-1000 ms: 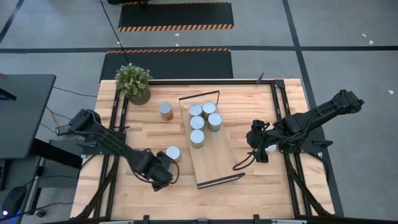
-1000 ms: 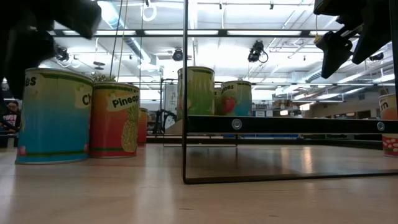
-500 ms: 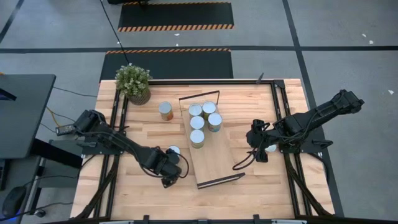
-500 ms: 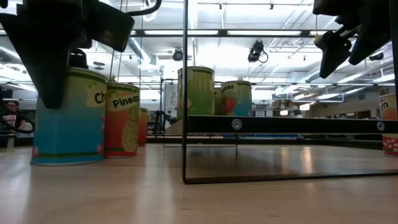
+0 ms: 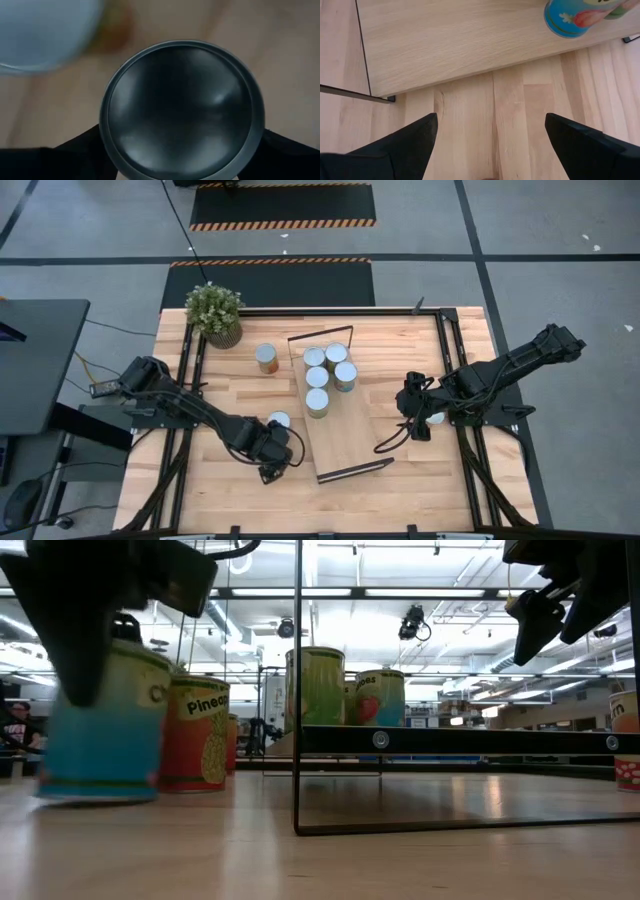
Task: Pick and place cans onto a shelf
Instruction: Put the canned cherries on the shelf
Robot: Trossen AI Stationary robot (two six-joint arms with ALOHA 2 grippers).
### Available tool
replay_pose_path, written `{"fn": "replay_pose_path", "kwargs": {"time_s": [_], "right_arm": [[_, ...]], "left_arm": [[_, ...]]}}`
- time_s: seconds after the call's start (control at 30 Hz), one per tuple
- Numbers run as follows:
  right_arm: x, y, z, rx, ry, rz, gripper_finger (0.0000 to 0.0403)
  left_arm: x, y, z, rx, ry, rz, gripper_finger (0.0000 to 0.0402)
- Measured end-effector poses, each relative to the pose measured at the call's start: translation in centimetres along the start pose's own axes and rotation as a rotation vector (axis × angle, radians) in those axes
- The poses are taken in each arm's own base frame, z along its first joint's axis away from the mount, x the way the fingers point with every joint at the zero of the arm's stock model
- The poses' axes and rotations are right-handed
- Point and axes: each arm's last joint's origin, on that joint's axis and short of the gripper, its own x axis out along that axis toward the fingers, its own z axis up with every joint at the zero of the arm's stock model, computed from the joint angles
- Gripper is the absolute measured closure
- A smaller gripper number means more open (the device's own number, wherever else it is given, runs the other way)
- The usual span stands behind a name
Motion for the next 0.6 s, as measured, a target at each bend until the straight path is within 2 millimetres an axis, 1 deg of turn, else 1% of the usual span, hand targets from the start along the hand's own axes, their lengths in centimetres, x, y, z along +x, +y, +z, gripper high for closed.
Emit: {"fn": "replay_pose_path", "kwargs": {"time_s": [0.07,0.17,0.3,0.4,0.47,0.6], "right_arm": [[0.0,0.0,0.0,0.0,0.0,0.0,0.0025],[0.0,0.0,0.0,0.0,0.0,0.0,0.0025],[0.0,0.0,0.0,0.001,0.0,0.0,0.0026],[0.0,0.0,0.0,-0.002,0.0,0.0,0.0026],[0.0,0.0,0.0,-0.003,0.0,0.0,0.0025],[0.0,0.0,0.0,-0.005,0.0,0.0,0.0025]], "left_arm": [[-0.7,-0.6,0.2,0.022,0.022,-0.055,0.0103],[-2.4,-1.7,0.9,0.052,0.019,-0.14,0.0103],[-5.5,-2.8,2.3,0.095,-0.076,-0.192,0.0103],[-7.6,-2.9,3.4,0.122,-0.184,-0.16,0.0103],[-8.6,-2.6,4.3,0.133,-0.256,-0.13,0.0103],[-9.4,-1.6,5.9,0.154,-0.312,-0.085,0.0102]]}}
